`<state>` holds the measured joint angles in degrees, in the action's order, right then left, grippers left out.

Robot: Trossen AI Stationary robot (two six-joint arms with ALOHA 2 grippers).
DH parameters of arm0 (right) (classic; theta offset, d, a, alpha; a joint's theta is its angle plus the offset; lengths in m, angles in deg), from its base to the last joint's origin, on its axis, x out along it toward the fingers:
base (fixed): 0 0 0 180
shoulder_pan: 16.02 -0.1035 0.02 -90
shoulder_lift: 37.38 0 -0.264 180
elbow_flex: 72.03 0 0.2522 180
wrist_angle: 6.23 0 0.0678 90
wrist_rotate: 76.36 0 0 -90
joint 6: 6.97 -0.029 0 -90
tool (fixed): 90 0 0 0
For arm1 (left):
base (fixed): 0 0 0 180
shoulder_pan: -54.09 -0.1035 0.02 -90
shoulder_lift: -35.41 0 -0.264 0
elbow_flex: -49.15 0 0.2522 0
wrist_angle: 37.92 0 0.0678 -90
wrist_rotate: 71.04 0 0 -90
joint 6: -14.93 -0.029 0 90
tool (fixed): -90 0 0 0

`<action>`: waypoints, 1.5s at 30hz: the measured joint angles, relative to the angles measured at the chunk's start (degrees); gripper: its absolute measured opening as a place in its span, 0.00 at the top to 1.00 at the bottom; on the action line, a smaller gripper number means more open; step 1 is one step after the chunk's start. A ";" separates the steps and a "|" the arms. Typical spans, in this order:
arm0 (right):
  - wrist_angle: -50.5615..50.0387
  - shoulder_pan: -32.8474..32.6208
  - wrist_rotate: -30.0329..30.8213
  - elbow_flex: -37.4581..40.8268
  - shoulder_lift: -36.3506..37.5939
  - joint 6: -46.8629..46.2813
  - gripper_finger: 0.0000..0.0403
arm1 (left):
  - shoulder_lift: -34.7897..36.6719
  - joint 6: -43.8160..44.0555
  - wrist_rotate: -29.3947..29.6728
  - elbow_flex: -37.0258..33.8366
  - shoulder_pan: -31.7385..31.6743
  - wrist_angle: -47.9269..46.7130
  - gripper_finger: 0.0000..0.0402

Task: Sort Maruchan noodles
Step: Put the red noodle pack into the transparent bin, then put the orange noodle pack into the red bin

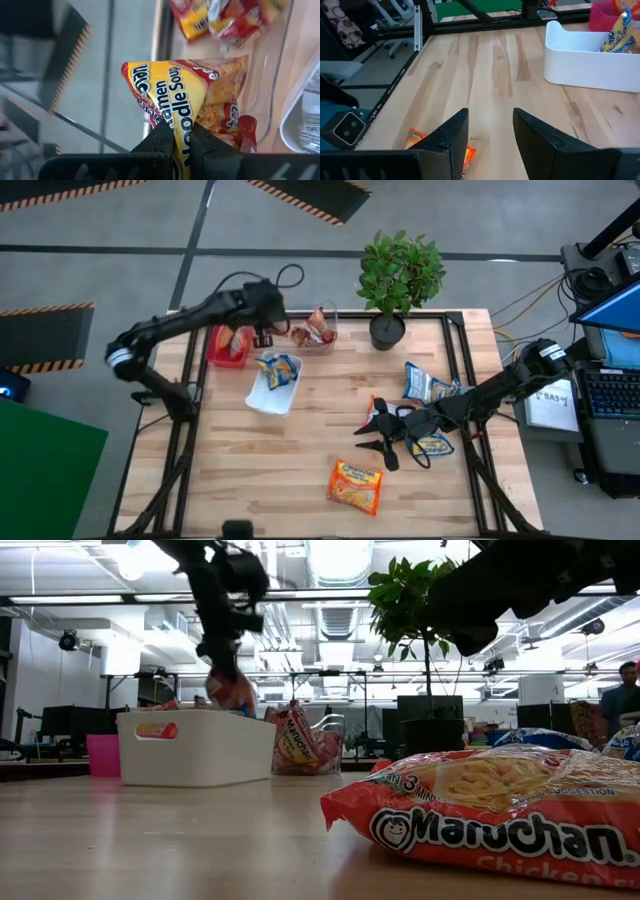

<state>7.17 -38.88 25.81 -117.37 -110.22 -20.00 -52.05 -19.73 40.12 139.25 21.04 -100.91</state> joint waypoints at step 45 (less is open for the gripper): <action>-61.41 3.15 7.15 -18.16 -1.43 -51.02 0.64 | 17.46 29.35 -24.35 -13.02 25.92 21.27 0.69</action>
<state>-54.24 -35.73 32.96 -135.53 -111.64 -71.02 -34.59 9.62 15.78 126.23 46.96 -79.64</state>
